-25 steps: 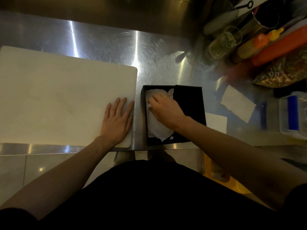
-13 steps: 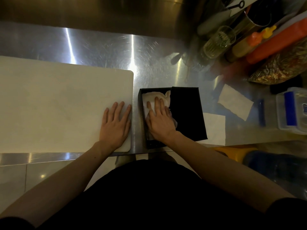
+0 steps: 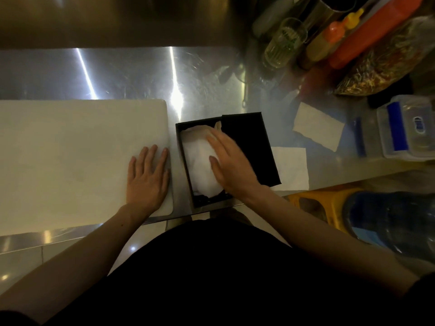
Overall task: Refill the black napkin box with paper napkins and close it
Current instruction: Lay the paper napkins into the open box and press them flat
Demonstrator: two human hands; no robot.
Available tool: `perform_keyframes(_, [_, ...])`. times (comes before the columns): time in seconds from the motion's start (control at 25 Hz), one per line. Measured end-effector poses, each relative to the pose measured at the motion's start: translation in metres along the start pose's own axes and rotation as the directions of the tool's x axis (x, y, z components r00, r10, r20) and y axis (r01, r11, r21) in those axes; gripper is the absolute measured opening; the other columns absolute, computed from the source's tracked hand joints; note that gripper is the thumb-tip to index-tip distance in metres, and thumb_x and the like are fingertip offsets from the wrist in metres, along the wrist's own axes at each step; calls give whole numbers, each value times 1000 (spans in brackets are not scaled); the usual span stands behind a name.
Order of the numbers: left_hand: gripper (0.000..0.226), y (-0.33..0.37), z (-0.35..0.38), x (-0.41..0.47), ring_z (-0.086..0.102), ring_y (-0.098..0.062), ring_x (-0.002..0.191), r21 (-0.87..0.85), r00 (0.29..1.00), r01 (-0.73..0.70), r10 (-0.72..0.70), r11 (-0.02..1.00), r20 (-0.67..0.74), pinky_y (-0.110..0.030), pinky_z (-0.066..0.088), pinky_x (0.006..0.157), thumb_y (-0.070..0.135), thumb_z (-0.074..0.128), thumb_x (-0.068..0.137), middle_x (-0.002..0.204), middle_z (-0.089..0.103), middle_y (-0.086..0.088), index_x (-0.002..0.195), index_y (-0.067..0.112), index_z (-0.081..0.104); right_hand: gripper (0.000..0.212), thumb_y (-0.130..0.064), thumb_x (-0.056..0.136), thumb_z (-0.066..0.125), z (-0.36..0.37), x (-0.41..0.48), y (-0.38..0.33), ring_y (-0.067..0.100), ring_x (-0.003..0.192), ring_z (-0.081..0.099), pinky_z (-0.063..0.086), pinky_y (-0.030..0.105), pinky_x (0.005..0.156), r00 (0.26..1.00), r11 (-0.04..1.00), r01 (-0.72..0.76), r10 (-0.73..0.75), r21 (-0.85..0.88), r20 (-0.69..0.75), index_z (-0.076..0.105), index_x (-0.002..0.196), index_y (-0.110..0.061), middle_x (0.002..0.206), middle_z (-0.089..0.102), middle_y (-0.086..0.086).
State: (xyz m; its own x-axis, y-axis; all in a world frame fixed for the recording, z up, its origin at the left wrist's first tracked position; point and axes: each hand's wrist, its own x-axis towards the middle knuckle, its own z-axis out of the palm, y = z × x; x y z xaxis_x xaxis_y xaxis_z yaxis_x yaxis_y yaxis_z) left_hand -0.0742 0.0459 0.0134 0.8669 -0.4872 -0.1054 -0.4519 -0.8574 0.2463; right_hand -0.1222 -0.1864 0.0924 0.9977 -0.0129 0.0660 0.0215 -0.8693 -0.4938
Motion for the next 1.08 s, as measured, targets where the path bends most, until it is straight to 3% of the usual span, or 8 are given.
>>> perform_keyframes(0.12, [55,4,-4,1,24,-36,145,-3,1000,16,-16,1000,10,-52,15,117,37,26,99,155,31,-17,151,19,30,35,-11,93,55,-35,-22,47,24,118,48,37,26,103,958,980,-174,191,98,-214,54,128,-5,126,57,15])
perform_keyframes(0.2, [56,6,-7,1,24,-37,145,-5,1000,17,-16,1000,24,-53,15,116,38,24,99,155,30,-18,151,18,30,30,-10,95,54,-52,-44,87,28,113,52,42,32,98,930,954,-277,295,112,-220,56,125,-4,120,59,16])
perform_keyframes(0.28, [57,8,-9,1,22,-37,145,-7,999,26,-26,1000,43,-53,14,116,39,22,98,156,28,-18,151,17,29,28,-11,97,53,-61,-65,123,29,110,54,45,37,95,934,942,-319,332,106,-135,57,124,-5,120,58,16])
perform_keyframes(0.44, [59,17,-11,0,16,-37,147,-12,995,75,-74,997,72,-56,13,116,38,21,98,158,24,-18,152,16,25,30,-19,97,55,-64,-86,165,30,110,54,46,39,91,934,942,-335,330,17,138,59,125,-8,121,56,14])
perform_keyframes(0.6, [60,26,-14,1,9,-36,148,-17,987,124,-122,992,107,-56,12,116,37,20,97,160,18,-17,153,17,21,27,-24,96,57,-66,-84,176,25,105,52,47,36,86,926,947,-321,311,12,212,64,118,-11,115,55,10])
perform_keyframes(0.92, [61,33,-16,1,8,-37,148,7,978,158,-158,987,134,-57,12,116,39,19,97,160,16,-17,153,16,19,17,-20,96,55,-71,-73,183,30,95,56,49,44,75,948,962,-268,272,-50,163,68,100,-11,100,63,11])
perform_keyframes(1.08, [62,35,-20,1,6,-36,149,2,976,162,-161,987,149,-56,10,117,40,17,96,161,14,-17,153,16,18,11,-18,94,57,-79,-72,179,28,87,55,45,36,70,948,948,-319,319,0,-7,64,97,-9,93,61,11])
